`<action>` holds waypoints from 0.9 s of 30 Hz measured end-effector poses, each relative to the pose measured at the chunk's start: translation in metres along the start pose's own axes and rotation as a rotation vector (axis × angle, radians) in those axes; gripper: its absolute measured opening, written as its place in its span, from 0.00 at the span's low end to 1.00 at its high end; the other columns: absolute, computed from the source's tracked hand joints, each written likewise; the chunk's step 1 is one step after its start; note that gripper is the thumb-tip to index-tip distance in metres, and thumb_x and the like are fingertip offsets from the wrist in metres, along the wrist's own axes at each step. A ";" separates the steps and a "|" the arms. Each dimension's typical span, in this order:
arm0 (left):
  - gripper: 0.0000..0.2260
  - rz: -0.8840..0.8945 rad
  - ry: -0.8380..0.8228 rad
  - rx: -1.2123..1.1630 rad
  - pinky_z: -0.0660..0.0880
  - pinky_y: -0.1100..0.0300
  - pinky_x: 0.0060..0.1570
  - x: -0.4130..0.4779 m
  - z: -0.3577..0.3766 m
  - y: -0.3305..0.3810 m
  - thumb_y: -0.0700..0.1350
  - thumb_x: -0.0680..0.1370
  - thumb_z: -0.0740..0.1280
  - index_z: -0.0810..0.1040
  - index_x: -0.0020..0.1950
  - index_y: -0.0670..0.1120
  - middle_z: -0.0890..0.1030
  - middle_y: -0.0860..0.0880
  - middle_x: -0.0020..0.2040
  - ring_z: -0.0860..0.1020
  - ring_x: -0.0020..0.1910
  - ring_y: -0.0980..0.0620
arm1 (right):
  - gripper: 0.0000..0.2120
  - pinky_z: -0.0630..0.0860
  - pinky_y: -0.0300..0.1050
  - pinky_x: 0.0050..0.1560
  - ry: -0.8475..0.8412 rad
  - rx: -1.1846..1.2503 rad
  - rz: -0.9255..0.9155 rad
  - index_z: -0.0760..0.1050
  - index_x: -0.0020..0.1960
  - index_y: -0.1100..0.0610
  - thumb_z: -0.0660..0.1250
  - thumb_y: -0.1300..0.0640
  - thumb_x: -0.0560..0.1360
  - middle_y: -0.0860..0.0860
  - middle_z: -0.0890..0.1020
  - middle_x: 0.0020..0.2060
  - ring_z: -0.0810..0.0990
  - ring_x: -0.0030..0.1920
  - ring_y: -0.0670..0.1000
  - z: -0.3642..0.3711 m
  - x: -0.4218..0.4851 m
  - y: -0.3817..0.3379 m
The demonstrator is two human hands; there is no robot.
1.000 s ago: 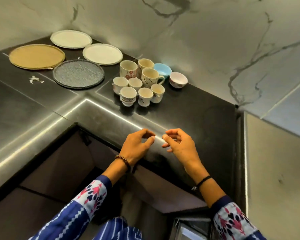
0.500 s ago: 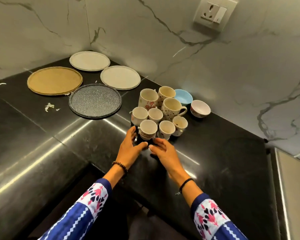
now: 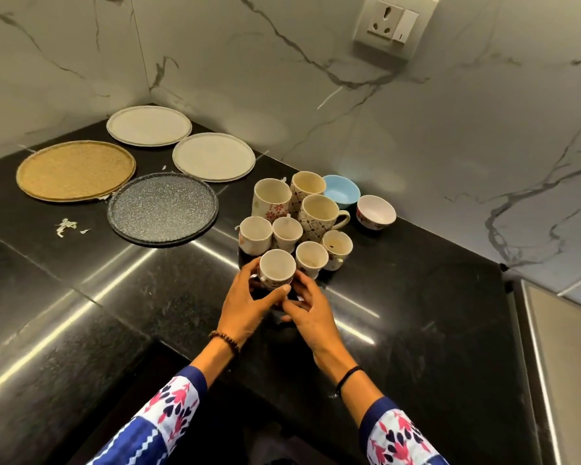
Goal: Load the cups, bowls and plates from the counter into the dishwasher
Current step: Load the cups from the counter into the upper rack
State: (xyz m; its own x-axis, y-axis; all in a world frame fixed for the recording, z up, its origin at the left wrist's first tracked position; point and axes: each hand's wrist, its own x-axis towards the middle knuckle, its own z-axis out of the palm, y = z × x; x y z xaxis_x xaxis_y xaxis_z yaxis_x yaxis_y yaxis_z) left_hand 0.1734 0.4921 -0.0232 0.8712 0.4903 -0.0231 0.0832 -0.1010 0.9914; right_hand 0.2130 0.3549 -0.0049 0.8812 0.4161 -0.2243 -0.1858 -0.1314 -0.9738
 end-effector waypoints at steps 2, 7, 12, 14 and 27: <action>0.30 -0.017 -0.001 0.063 0.74 0.67 0.51 -0.004 0.001 0.007 0.56 0.65 0.78 0.72 0.64 0.59 0.74 0.54 0.59 0.76 0.54 0.62 | 0.28 0.82 0.44 0.46 0.033 0.018 -0.006 0.71 0.70 0.45 0.69 0.66 0.75 0.47 0.80 0.64 0.85 0.54 0.50 -0.003 -0.011 -0.002; 0.27 -0.049 -0.100 0.117 0.73 0.69 0.46 -0.030 0.009 0.029 0.60 0.64 0.78 0.74 0.59 0.57 0.75 0.53 0.57 0.77 0.51 0.61 | 0.21 0.80 0.42 0.46 0.135 -0.017 -0.043 0.75 0.62 0.40 0.73 0.59 0.75 0.45 0.83 0.58 0.83 0.56 0.49 -0.021 -0.052 -0.006; 0.25 -0.100 -0.247 0.097 0.80 0.61 0.46 -0.080 0.028 0.053 0.64 0.64 0.76 0.76 0.56 0.55 0.81 0.55 0.50 0.80 0.48 0.59 | 0.22 0.80 0.43 0.58 0.200 -0.054 -0.114 0.77 0.63 0.45 0.77 0.50 0.70 0.42 0.83 0.57 0.81 0.59 0.43 -0.053 -0.111 -0.009; 0.24 -0.145 -0.304 0.055 0.82 0.56 0.45 -0.106 0.041 0.062 0.63 0.65 0.76 0.76 0.54 0.53 0.82 0.53 0.48 0.82 0.46 0.57 | 0.22 0.79 0.42 0.58 0.199 -0.040 -0.121 0.77 0.63 0.47 0.77 0.52 0.72 0.41 0.83 0.58 0.80 0.60 0.42 -0.067 -0.139 -0.008; 0.20 -0.229 -0.805 0.034 0.82 0.50 0.45 -0.299 0.163 0.077 0.61 0.73 0.70 0.78 0.57 0.50 0.84 0.47 0.45 0.84 0.43 0.48 | 0.27 0.80 0.52 0.60 0.511 0.087 -0.088 0.73 0.69 0.49 0.76 0.54 0.71 0.46 0.81 0.62 0.81 0.62 0.49 -0.187 -0.356 0.063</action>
State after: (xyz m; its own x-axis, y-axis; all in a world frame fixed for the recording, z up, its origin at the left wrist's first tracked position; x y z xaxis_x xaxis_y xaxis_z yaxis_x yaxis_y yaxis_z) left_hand -0.0013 0.1966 0.0391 0.9092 -0.2645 -0.3214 0.3037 -0.1065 0.9468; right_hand -0.0312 0.0304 0.0213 0.9907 -0.0726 -0.1149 -0.1174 -0.0314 -0.9926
